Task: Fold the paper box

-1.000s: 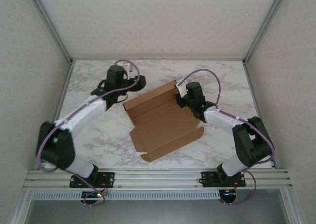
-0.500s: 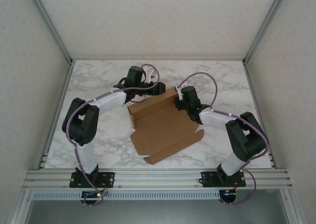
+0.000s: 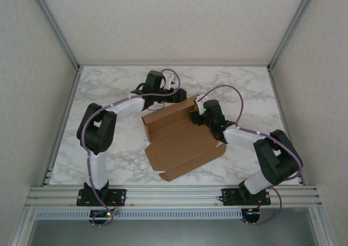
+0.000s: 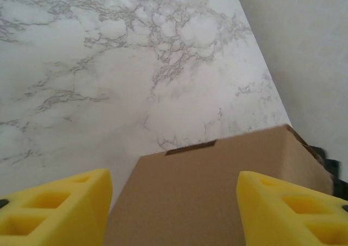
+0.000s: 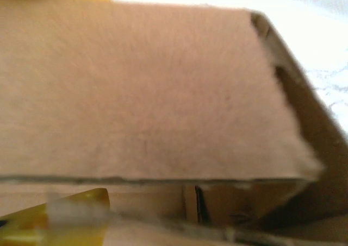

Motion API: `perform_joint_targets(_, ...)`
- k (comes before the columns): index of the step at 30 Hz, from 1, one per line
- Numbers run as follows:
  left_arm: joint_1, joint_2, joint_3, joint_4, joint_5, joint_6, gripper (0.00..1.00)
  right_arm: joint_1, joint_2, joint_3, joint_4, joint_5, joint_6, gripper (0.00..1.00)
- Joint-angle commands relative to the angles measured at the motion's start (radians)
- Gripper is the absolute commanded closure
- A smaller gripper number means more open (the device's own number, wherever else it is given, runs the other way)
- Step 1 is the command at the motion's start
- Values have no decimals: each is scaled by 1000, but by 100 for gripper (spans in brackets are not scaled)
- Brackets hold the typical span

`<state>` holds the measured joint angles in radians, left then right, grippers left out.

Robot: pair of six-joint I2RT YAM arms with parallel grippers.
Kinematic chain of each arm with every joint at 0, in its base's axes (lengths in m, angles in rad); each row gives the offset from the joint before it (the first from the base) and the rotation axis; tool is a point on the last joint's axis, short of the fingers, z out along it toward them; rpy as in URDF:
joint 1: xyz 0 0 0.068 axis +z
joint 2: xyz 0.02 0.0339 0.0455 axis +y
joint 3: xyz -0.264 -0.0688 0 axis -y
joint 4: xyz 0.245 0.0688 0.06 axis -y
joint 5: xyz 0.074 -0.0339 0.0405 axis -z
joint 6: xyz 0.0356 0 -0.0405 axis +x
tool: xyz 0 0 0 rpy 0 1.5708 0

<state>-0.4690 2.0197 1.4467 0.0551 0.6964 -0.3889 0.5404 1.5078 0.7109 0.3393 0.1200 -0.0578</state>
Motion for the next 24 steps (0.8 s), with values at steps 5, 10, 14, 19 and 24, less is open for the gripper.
perform_joint_targets(5, -22, 101, 142, -111, 61, 79, 40, -142, -83, 0, -26, -207, -10, 39)
perform_joint_targets(10, -22, 107, 149, -112, 61, 81, 41, -211, -98, -4, -4, -516, -12, 40)
perform_joint_targets(14, -22, 105, 153, -111, 58, 79, 42, -211, -132, 42, -56, -612, 11, 27)
perform_joint_targets(19, -22, 100, 169, -120, 49, 84, 43, -223, -276, 38, -123, -561, -33, 30)
perform_joint_targets(24, -22, 93, 162, -116, 45, 87, 44, -242, -371, -1, -139, -457, -96, 36)
